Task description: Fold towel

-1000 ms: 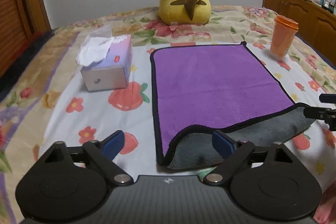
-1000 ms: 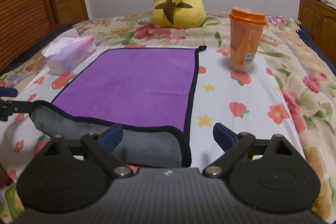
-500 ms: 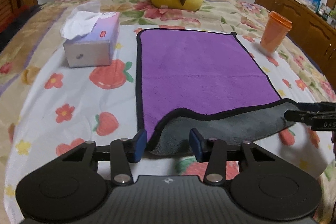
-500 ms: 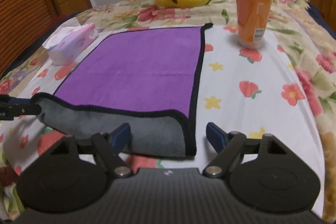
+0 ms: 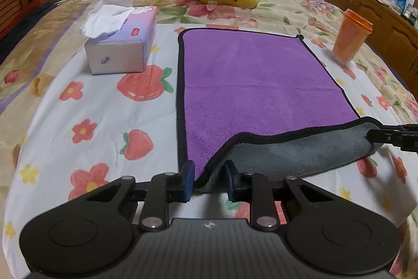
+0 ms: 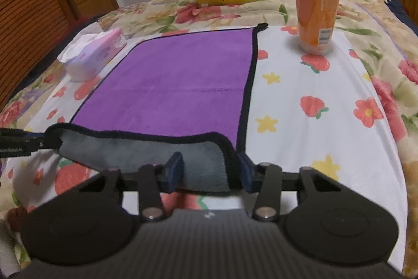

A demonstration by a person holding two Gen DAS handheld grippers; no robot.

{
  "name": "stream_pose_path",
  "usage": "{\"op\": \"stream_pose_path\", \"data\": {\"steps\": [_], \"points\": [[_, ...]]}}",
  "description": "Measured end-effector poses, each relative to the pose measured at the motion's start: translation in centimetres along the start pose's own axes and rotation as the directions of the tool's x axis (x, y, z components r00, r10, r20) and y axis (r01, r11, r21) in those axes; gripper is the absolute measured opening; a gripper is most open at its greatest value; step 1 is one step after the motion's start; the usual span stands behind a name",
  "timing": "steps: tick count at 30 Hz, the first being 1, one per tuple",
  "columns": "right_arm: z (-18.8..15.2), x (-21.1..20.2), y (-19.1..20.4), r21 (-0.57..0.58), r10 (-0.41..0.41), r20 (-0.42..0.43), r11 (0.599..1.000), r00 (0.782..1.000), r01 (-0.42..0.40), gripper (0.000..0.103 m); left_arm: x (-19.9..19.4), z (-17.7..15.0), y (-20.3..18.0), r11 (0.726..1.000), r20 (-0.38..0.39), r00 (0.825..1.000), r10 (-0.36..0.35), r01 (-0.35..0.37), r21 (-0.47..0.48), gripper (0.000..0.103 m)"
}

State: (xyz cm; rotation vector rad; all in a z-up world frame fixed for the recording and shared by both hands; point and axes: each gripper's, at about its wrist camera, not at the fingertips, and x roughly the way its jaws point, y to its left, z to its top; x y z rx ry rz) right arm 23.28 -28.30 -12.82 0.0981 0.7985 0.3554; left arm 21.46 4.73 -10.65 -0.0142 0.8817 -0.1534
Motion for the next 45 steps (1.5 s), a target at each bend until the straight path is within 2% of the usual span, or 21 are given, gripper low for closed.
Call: {"op": "stream_pose_path", "data": {"steps": [1,5,6,10,24,29,45], "points": [[0.0,0.1,0.0,-0.004,-0.016,-0.002,1.000,1.000,0.016,0.027,0.0,0.0,0.0,1.000,0.000,1.000,0.000,0.000,0.000,0.022],[-0.1,0.1,-0.1,-0.014,-0.023,-0.005,1.000,1.000,0.023,0.018,0.1,-0.2,0.2,1.000,-0.001,1.000,-0.015,0.015,-0.003,0.011],[-0.1,0.1,0.0,-0.017,-0.022,-0.003,1.000,1.000,0.022,0.010,0.1,-0.2,0.2,1.000,0.001,1.000,-0.024,0.024,-0.004,0.010],[0.0,0.0,0.1,-0.030,-0.021,0.012,0.999,1.000,0.021,0.005,-0.3,-0.1,0.2,0.999,0.024,0.999,-0.034,0.034,-0.006,0.006],[1.5,-1.4,0.0,-0.050,-0.015,0.164,0.998,0.986,0.023,0.004,-3.1,2.1,-0.9,0.998,0.171,0.983,-0.059,0.053,0.038,0.005],[2.3,-1.3,-0.1,-0.072,-0.006,0.199,0.997,0.980,0.020,0.004,-2.5,3.2,-0.8,0.998,0.187,0.981,-0.052,0.043,0.052,0.005],[3.5,1.3,-0.7,-0.120,-0.013,0.207,0.992,0.978,0.039,0.004,1.2,5.5,-0.4,0.994,0.176,0.983,-0.047,0.029,0.103,0.005]]}}
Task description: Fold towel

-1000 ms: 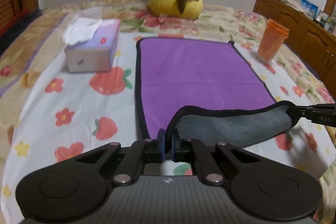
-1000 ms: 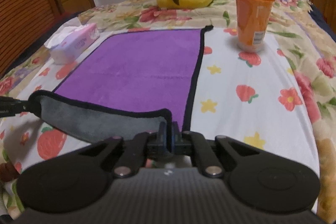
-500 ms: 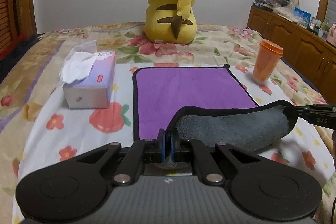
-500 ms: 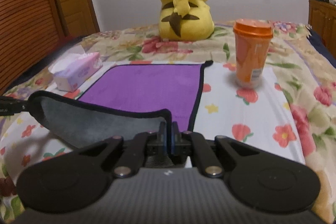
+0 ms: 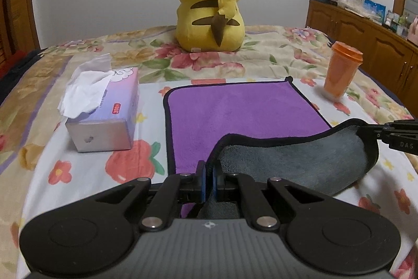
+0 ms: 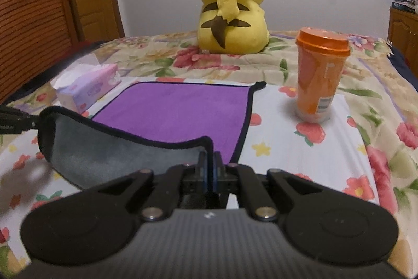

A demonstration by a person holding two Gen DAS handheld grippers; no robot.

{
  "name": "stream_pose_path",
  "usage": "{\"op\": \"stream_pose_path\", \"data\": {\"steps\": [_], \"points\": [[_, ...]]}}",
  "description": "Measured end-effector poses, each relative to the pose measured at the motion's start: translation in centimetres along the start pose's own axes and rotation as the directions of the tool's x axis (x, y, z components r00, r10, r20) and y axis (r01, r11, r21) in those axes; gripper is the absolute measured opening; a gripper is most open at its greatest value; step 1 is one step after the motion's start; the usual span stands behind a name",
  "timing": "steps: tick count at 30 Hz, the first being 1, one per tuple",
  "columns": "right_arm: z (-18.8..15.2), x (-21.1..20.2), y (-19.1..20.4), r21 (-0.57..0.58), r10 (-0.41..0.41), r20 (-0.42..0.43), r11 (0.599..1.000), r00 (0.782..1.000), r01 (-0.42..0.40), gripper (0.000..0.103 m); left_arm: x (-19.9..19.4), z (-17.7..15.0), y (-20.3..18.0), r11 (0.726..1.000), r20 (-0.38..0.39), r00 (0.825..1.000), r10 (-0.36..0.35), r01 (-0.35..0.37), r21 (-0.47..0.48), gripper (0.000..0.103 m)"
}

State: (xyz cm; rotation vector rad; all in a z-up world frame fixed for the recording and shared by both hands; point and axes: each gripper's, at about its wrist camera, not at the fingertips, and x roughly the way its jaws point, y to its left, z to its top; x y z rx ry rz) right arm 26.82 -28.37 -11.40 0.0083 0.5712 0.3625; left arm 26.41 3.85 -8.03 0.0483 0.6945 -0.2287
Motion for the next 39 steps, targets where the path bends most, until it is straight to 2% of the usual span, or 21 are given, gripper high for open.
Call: {"op": "stream_pose_path", "data": {"steps": [12,19,28,39], "points": [[2.1,0.1,-0.4,-0.003,-0.003,0.057,1.000,0.998,0.003,0.004,0.7,2.2,0.8,1.000,0.032,0.999,-0.010,0.009,0.006,0.005],[3.7,0.6,-0.2,-0.043,-0.017,0.077,0.999,0.997,0.021,0.004,1.0,4.0,0.8,1.000,0.058,0.998,-0.018,0.017,0.018,0.005],[6.2,1.9,-0.2,-0.102,-0.042,0.100,0.993,0.994,0.052,0.004,1.5,6.8,1.4,0.999,0.084,0.996,-0.003,0.000,0.034,0.005],[8.8,4.8,-0.3,-0.158,-0.083,0.127,0.982,0.988,0.103,0.004,4.1,10.0,1.6,0.997,0.123,0.992,0.032,-0.039,0.060,0.005]]}}
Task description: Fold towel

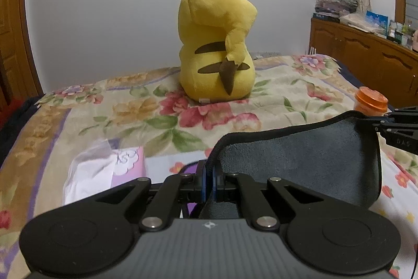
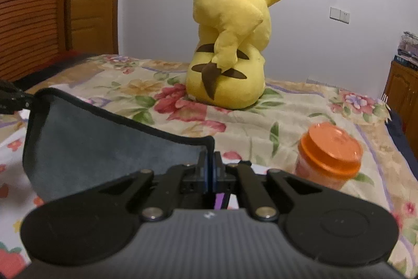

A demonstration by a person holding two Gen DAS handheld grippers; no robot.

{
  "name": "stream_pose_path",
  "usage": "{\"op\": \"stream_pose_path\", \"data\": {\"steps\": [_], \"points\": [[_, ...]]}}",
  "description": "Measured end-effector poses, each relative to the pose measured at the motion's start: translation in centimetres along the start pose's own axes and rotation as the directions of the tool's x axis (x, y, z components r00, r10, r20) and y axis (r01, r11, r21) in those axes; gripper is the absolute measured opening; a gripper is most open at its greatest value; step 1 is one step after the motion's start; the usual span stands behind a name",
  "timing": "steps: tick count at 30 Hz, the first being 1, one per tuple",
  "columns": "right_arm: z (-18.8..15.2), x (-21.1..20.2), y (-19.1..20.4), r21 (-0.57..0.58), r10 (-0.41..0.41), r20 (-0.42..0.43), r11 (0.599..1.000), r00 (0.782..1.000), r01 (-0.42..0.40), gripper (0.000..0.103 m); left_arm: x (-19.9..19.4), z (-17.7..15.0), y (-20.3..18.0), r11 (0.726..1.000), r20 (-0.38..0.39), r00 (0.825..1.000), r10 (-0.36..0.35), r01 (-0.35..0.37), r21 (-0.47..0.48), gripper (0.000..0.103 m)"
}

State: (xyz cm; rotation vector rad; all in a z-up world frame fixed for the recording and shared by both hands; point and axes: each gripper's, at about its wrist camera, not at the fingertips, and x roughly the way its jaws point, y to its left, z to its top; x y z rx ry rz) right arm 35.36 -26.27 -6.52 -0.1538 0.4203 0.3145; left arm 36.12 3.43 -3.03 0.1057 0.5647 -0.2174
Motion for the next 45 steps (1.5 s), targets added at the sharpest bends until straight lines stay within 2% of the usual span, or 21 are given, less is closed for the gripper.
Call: {"op": "stream_pose_path", "data": {"steps": [7,19,30,33,34,35,36,37,39,41,45], "points": [[0.4,1.8,0.0,-0.028,-0.026,0.015,0.999,1.000,0.027,0.004,2.0,0.7,0.3,1.000,0.017,1.000,0.025,-0.025,-0.006,0.005],[-0.3,5.4,-1.0,0.011,-0.053,0.012,0.999,0.999,0.052,0.004,5.9,1.2,1.2,0.999,0.042,0.999,0.034,-0.032,-0.044,0.005],[-2.1,9.3,-0.7,0.017,-0.055,-0.066,0.998,0.996,0.057,0.004,11.0,-1.2,1.7,0.996,-0.030,0.998,0.052,-0.054,-0.073,0.006],[-2.3,9.8,-0.8,0.017,-0.061,-0.088,0.998,0.994,0.063,0.005,11.6,-1.7,1.7,0.994,-0.048,0.997,0.063,-0.067,-0.083,0.010],[-2.4,9.8,-0.8,0.018,-0.066,-0.093,0.998,0.994,0.068,0.005,11.7,-1.8,1.7,0.994,-0.056,0.997,0.059,-0.064,-0.090,0.016],[-2.4,9.9,-0.8,0.021,-0.071,-0.098,0.997,0.993,0.073,0.010,11.7,-1.9,1.8,0.994,-0.064,0.997,0.054,-0.060,-0.095,0.028],[-2.4,10.0,-0.9,0.023,-0.073,-0.102,0.997,0.992,0.075,0.020,11.8,-2.0,1.8,0.994,-0.074,0.996,0.050,-0.057,-0.097,0.035],[-2.4,10.0,-0.9,0.023,-0.077,-0.103,0.997,0.992,0.080,0.038,11.8,-2.1,1.7,0.994,-0.077,0.996,0.048,-0.055,-0.095,0.044],[-2.4,9.7,-0.9,0.034,-0.060,-0.089,0.997,0.994,0.064,0.059,11.5,-2.2,1.5,0.995,-0.078,0.996,0.048,-0.055,-0.086,0.052],[-2.4,9.2,-0.9,0.049,-0.045,-0.084,0.998,0.995,0.049,0.062,11.1,-2.4,1.4,0.994,-0.078,0.996,0.051,-0.057,-0.088,0.065],[-2.0,7.9,-0.7,0.091,-0.007,-0.090,0.996,0.996,0.015,0.063,9.6,-2.4,1.0,0.994,-0.068,0.996,0.048,-0.055,-0.093,0.082]]}}
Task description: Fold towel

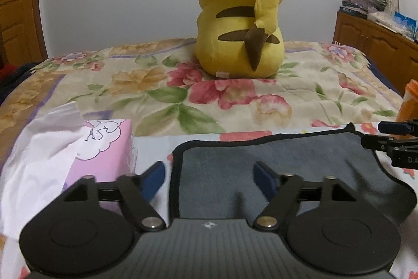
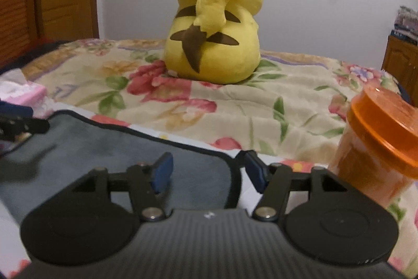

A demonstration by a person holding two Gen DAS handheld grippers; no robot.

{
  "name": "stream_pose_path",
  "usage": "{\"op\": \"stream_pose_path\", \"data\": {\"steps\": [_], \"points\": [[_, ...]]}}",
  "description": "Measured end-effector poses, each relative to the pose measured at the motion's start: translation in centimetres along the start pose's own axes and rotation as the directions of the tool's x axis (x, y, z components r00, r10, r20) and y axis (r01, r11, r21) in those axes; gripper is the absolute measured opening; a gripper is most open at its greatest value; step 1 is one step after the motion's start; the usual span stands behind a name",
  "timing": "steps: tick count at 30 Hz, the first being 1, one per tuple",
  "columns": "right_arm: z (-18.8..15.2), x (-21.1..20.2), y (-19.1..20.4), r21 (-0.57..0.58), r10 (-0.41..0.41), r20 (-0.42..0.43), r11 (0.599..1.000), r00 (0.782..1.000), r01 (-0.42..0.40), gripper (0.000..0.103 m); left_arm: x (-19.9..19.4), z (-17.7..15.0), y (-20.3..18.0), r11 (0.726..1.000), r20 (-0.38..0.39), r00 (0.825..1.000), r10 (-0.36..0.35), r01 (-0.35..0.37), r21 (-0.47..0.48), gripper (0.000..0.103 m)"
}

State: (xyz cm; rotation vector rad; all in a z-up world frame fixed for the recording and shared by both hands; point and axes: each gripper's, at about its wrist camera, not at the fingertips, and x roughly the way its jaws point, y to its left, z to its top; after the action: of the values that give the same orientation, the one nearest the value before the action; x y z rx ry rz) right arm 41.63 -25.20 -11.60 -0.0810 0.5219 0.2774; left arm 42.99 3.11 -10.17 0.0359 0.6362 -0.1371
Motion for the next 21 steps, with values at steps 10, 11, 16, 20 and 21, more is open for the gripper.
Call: {"op": "stream_pose_path", "data": {"steps": [10,11,16,20,21], "points": [[2.3,-6.3,1.2,0.040,0.018,0.016,0.999,1.000,-0.019,0.076,-6.6,2.6,-2.9,0.999,0.050,0.998,-0.036,0.034,0.036,0.102],[2.7,-7.1,1.2,0.050,0.021,0.021,0.999,1.000,-0.022,0.076,-7.4,3.0,-3.2,0.999,0.059,0.998,-0.034,0.032,0.043,0.103],[3.7,-10.3,1.3,0.049,-0.005,0.058,0.999,0.998,0.002,0.096,-11.4,4.6,-4.4,0.996,0.069,0.998,-0.011,0.005,0.094,0.103],[4.1,-12.8,1.1,0.058,-0.017,0.075,0.998,0.997,0.013,0.099,-14.9,5.5,-4.8,0.995,0.094,0.996,-0.001,-0.009,0.103,0.103],[4.1,-13.4,1.0,0.059,-0.018,0.076,0.998,0.997,0.013,0.100,-15.7,5.6,-4.8,0.995,0.097,0.995,0.002,-0.012,0.104,0.103]]}}
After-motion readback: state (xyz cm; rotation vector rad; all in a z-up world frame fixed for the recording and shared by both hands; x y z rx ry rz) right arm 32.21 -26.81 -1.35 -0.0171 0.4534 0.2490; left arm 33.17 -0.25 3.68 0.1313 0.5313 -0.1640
